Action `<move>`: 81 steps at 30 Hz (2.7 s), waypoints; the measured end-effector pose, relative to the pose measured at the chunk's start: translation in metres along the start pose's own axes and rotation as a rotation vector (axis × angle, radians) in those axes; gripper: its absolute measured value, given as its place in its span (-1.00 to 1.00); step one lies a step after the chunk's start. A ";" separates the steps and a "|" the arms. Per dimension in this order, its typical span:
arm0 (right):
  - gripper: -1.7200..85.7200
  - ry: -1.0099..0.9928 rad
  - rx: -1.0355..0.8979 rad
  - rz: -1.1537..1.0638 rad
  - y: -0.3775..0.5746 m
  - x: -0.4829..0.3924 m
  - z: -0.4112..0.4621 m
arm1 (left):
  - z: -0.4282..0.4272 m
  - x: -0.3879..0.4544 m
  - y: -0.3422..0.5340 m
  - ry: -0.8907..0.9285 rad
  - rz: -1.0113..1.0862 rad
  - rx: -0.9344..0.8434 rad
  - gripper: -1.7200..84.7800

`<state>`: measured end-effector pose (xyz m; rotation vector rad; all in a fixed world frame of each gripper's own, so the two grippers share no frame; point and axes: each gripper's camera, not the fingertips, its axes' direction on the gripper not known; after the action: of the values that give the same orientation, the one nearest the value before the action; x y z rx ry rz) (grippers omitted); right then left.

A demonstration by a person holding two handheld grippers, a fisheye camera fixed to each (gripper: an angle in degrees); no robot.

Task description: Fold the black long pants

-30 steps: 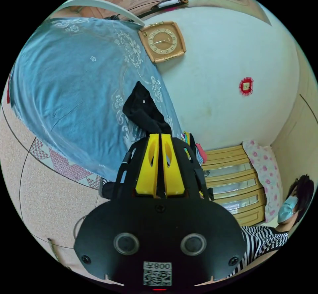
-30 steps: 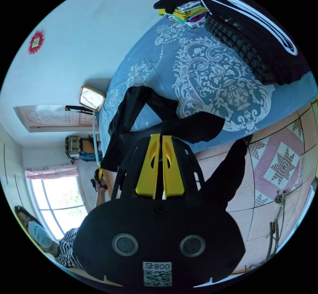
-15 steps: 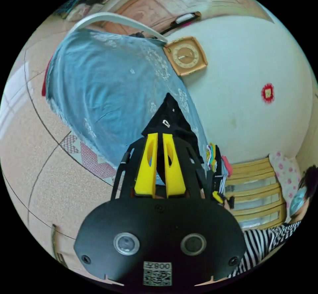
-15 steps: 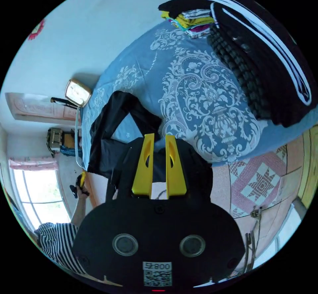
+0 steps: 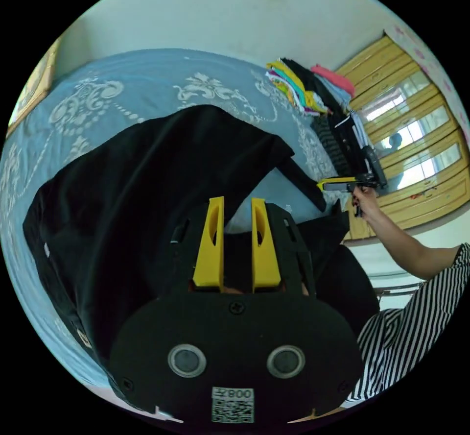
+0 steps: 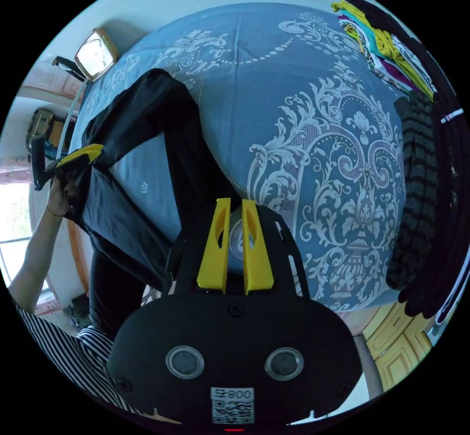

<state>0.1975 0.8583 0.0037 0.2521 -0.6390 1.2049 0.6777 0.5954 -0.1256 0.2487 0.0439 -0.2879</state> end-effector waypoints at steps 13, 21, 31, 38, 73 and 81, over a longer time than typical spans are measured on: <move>-0.95 0.176 0.188 -0.162 -0.048 -0.003 -0.097 | 0.033 0.019 -0.066 -0.110 0.001 0.117 -0.94; -0.95 0.184 0.491 -0.132 -0.078 0.043 -0.221 | 0.009 0.016 -0.079 0.074 0.042 0.290 -0.93; -0.91 0.027 0.187 0.176 -0.100 0.162 -0.083 | 0.101 0.011 -0.096 0.153 0.026 0.053 -0.84; -0.81 -0.039 0.191 0.123 -0.128 0.173 -0.064 | 0.052 -0.036 -0.103 0.050 -0.105 0.202 -0.77; -0.85 -0.205 0.242 0.252 -0.128 0.270 -0.056 | -0.083 -0.117 -0.152 -0.287 -0.316 0.243 -0.78; -0.84 -0.118 0.207 0.166 -0.088 0.238 -0.029 | -0.142 -0.176 -0.036 -0.232 -0.664 0.260 -0.74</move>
<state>0.3381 1.0283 0.1317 0.4535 -0.6476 1.4261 0.4978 0.6456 -0.2578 0.4554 -0.1457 -0.9845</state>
